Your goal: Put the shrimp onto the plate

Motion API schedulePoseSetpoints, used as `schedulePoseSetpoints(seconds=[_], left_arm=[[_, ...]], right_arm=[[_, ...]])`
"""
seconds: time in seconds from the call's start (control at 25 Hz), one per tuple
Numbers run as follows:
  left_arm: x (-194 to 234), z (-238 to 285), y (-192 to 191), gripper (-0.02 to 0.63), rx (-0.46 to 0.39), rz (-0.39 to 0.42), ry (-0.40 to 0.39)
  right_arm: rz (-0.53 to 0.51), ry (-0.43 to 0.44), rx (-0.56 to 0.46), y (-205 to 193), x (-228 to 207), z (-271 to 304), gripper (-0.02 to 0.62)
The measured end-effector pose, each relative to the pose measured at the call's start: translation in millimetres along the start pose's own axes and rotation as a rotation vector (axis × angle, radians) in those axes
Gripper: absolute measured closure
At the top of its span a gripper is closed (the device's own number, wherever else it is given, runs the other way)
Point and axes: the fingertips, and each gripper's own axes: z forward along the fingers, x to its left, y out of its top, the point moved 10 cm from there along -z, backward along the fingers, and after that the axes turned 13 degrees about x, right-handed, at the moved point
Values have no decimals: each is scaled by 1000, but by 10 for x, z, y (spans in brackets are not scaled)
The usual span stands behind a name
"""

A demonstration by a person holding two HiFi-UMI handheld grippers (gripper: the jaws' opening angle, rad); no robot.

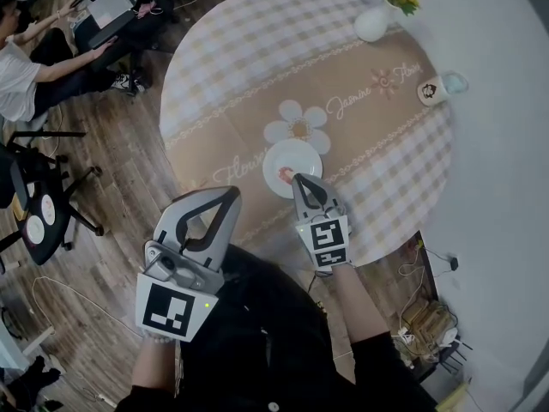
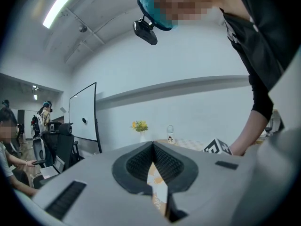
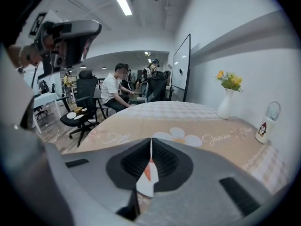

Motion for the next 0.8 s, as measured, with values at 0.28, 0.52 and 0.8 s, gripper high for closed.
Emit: schedulePoseSetpoints(seconds=[0.28, 0.52, 0.8], left_arm=[[-36, 26, 76, 606, -25, 24, -32], [-70, 42, 157, 606, -57, 47, -55], [-107, 55, 246, 606, -84, 71, -78]], right_arm=[[29, -25, -102, 162, 47, -389, 591], [46, -68, -205, 362, 83, -767, 591], [81, -124, -319, 591, 92, -1227, 591]])
